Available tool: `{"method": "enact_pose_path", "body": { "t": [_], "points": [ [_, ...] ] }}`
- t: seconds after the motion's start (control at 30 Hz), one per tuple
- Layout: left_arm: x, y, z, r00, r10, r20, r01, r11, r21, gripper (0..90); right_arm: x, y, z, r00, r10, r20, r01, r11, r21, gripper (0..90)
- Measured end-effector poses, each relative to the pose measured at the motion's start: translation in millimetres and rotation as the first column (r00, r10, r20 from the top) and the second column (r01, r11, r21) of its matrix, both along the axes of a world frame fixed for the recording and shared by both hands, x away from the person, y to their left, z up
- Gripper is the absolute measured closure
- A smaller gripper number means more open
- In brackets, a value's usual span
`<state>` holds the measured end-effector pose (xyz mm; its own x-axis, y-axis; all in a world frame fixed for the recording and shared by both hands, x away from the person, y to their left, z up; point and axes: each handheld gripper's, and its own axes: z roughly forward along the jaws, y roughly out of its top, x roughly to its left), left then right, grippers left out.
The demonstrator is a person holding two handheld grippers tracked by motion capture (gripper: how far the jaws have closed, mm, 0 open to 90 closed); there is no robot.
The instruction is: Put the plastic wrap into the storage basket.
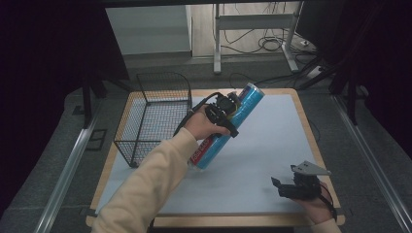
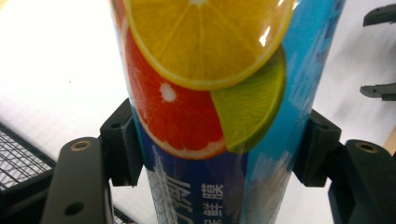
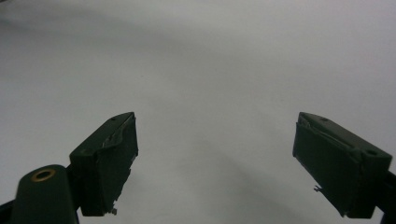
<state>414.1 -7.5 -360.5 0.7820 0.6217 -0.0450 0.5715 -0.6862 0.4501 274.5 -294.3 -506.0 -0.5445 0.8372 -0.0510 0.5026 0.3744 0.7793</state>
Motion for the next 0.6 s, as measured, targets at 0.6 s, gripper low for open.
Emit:
{"method": "enact_pose_path", "body": {
  "t": [0.6],
  "points": [
    [28.1,0.6,20.7,0.9995,0.012,0.030,-0.012,0.9998,0.017,32.0,1.3,-0.4,-1.6,1.0000,0.002,-0.005,-0.002,1.0000,-0.007,14.4]
  ]
}}
